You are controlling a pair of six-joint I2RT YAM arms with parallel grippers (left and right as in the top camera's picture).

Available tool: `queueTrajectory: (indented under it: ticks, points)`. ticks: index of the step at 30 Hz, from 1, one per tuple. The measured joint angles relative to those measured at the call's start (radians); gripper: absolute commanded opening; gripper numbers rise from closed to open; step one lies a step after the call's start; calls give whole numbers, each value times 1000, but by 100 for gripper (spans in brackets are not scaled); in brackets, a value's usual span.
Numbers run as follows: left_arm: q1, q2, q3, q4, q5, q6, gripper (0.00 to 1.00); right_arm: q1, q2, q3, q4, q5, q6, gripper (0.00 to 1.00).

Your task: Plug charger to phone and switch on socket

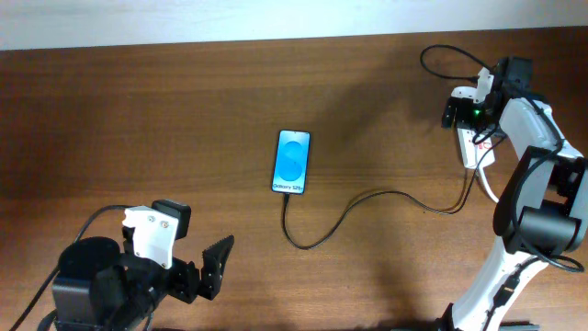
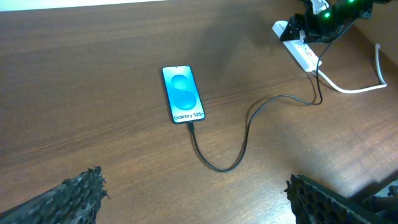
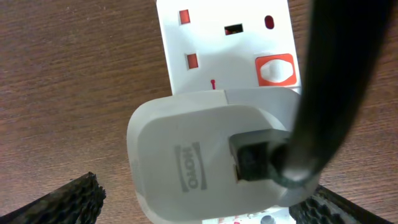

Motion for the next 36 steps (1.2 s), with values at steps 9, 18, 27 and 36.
queueTrajectory:
  ticks: [9,18,27,36]
  points:
    - [0,0,0,0,0,0,99,-3,-5,-2,-2,-21,-5,98]
    - [0,0,-2,0,0,0,99,37,-398,-20,-347,-249,26,98]
    - [0,0,-3,1,0,0,99,501,-834,-24,-775,-286,-30,98]
    - [0,0,-3,0,0,0,99,603,-932,-24,-861,-174,5,98]
